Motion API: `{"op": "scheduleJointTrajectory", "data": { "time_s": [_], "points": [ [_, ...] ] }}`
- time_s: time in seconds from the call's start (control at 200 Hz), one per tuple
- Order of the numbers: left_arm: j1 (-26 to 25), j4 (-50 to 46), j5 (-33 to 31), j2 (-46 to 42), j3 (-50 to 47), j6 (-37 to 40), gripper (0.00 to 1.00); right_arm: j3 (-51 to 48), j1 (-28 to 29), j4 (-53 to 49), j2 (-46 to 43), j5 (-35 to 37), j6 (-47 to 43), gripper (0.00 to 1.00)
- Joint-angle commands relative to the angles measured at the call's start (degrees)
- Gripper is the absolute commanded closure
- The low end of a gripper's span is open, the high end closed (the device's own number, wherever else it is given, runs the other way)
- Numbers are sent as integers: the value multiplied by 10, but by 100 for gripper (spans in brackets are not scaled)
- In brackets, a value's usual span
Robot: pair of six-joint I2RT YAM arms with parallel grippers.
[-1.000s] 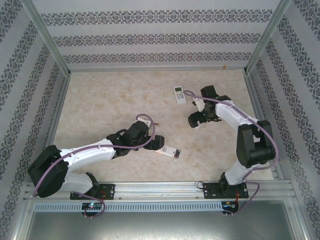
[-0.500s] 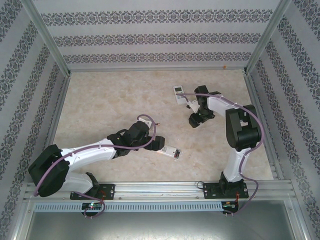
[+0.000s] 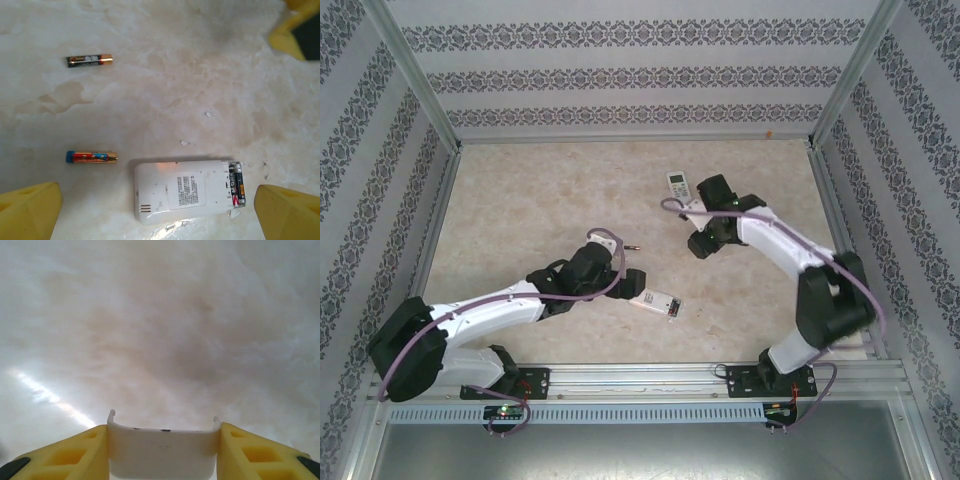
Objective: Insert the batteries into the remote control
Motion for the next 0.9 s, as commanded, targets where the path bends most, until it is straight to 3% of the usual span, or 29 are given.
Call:
{"op": "scheduleJointTrajectory", "data": {
  "time_s": [0.0, 0.17, 0.325, 0.55, 0.894],
  "points": [
    [44, 19, 23, -32, -22, -43, 1, -61, 90, -11, -84, 9, 50, 50],
    [95, 58, 87, -62, -60, -71, 1, -113, 222, -13, -144, 14, 100, 49],
    [103, 57, 89, -82, -73, -68, 1, -124, 278, -17, -104, 14, 101, 49],
    [103, 44, 82, -111, -82, -68, 0, -87, 284, -47, -2, 47, 76, 49],
    [102, 45, 78, -107, -83, -60, 0, -90, 285, -5, 38, 44, 59, 47]
  ]
}}
